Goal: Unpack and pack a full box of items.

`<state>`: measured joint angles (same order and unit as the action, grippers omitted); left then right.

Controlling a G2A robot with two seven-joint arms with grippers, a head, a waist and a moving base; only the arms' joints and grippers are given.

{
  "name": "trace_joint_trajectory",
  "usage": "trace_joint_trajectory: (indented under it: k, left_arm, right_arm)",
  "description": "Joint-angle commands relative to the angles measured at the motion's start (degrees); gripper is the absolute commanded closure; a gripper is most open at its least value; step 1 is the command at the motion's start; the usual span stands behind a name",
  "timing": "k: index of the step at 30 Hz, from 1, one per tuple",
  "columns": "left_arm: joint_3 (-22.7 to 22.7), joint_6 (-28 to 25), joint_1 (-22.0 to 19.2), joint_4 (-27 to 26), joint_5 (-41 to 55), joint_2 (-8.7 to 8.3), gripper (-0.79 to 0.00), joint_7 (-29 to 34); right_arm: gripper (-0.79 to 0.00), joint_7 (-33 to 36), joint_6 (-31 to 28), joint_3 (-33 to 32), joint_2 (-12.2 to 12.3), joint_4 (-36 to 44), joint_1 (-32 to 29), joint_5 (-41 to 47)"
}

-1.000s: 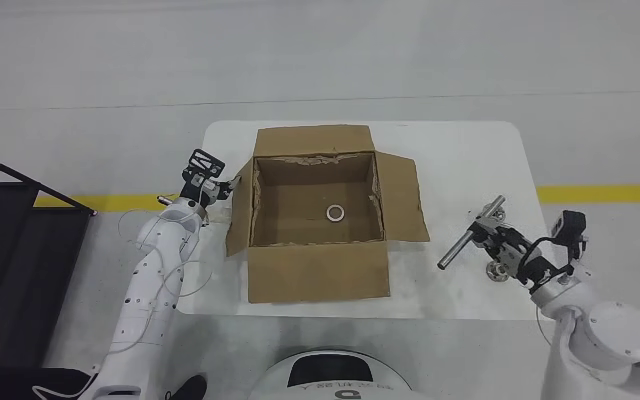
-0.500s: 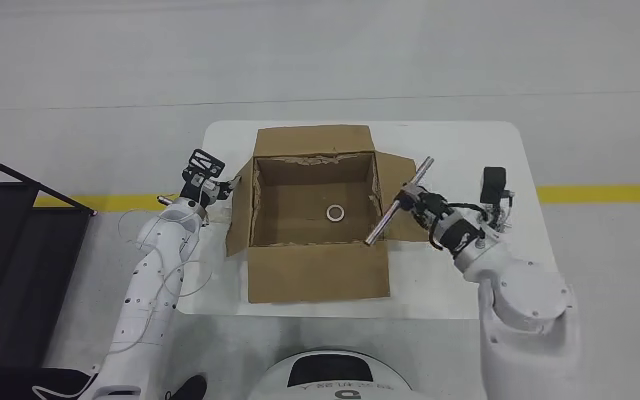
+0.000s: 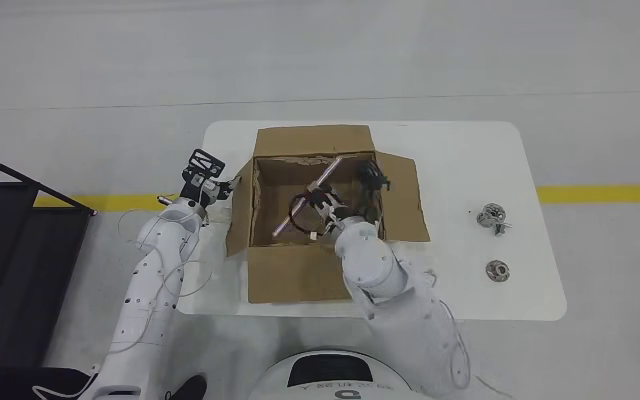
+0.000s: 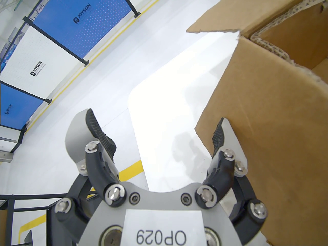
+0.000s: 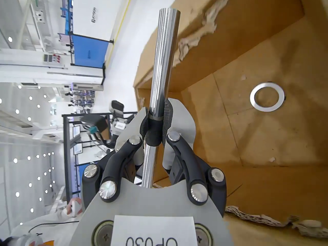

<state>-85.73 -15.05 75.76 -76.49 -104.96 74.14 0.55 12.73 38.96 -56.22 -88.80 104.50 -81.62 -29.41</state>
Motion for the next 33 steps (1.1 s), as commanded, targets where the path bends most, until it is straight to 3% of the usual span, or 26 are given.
trace_joint_trajectory:
  k: [1, 9, 21, 23, 25, 26, 33]
  left_arm:
    - [0.0, 0.0, 0.0, 0.0, 0.0, 0.00, -0.785, 0.0]
    - [0.0, 0.0, 0.0, 0.0, 0.0, 0.00, -0.785, 0.0]
    - [0.0, 0.0, 0.0, 0.0, 0.0, 0.00, -0.785, 0.0]
    - [0.0, 0.0, 0.0, 0.0, 0.0, 0.00, -0.785, 0.0]
    - [0.0, 0.0, 0.0, 0.0, 0.0, 0.00, -0.785, 0.0]
    - [0.0, 0.0, 0.0, 0.0, 0.0, 0.00, -0.785, 0.0]
    - [0.0, 0.0, 0.0, 0.0, 0.0, 0.00, -0.785, 0.0]
  right_arm:
    - [0.000, -1.9, -0.5, 1.7, -0.3, -4.8, 1.5, -1.4]
    - [0.000, -6.8, 0.5, 2.2, -1.9, -15.1, 6.3, 2.0]
    - [-0.012, -9.1, 8.0, 5.1, -4.5, -27.8, 13.6, 4.4]
    - [-0.151, -9.4, 9.7, 5.1, -5.0, -29.3, 14.6, 5.3]
    - [-0.496, -10.3, 10.6, 5.1, -5.4, -30.2, 15.4, 6.0]
    - [-0.760, -10.8, 11.1, 5.0, -5.6, -30.4, 15.7, 6.4]
    - [-0.785, -12.2, 13.8, 2.9, -5.7, -25.4, 14.6, 6.4]
